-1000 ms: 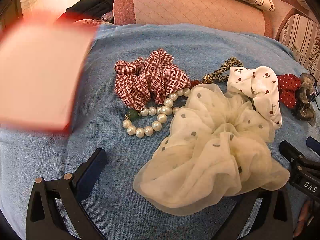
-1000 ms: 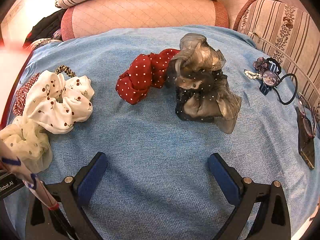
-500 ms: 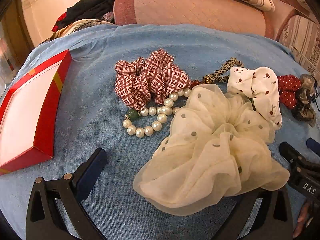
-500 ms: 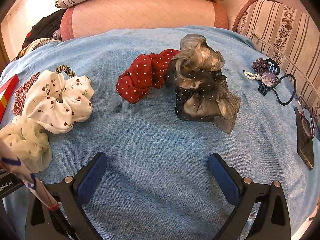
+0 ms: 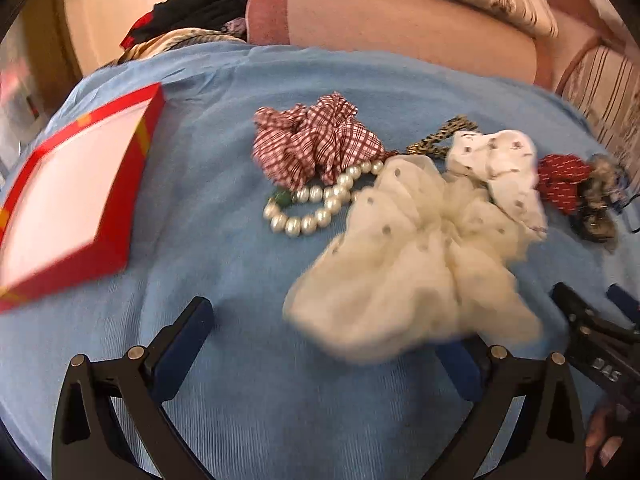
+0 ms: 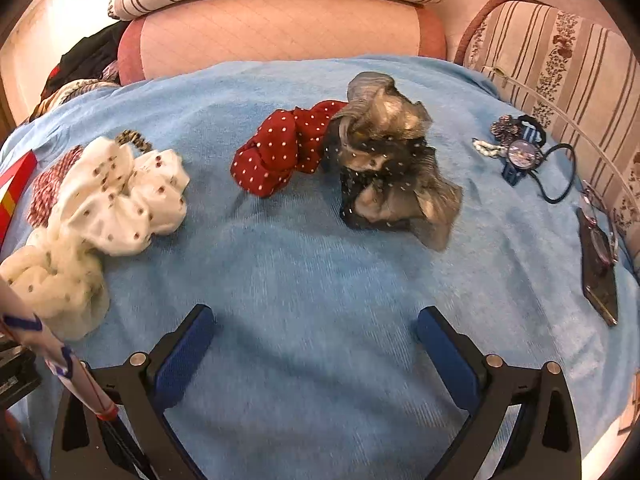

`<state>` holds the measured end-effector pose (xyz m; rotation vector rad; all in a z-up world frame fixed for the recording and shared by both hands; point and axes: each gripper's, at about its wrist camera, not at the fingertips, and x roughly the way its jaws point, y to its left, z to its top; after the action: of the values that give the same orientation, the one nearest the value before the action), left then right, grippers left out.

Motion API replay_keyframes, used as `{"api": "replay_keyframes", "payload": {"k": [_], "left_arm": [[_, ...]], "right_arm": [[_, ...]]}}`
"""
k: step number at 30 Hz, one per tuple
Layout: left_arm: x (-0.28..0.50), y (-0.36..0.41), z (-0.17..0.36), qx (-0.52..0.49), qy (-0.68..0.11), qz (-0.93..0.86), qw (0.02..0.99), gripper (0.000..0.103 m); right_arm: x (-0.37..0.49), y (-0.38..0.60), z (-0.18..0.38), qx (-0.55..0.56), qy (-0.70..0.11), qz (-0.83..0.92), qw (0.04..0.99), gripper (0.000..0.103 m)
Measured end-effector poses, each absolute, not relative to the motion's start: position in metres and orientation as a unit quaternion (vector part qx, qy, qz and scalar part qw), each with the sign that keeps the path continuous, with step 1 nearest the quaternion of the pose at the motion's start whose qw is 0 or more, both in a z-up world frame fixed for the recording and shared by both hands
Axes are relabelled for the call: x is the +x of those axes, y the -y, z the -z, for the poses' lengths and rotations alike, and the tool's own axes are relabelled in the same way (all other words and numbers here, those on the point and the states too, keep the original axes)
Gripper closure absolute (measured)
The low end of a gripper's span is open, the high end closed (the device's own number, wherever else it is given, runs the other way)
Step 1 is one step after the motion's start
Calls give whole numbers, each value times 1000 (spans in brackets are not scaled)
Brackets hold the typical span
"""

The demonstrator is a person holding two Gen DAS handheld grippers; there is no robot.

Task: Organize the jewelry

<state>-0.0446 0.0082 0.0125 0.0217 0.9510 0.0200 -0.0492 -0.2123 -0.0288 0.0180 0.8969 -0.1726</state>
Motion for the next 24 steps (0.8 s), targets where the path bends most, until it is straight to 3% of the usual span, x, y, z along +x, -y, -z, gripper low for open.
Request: {"api": "replay_keyframes", "payload": {"k": [13, 24], "left_arm": [[-172, -54, -123, -50, -285, -14, 957, 0], [-186, -55, -159, -45, -275, -14, 960, 0]], "right_arm": [[-142, 188, -52, -1, -357, 46, 933, 1], [-186, 161, -108, -26, -286, 36, 957, 1]]}}
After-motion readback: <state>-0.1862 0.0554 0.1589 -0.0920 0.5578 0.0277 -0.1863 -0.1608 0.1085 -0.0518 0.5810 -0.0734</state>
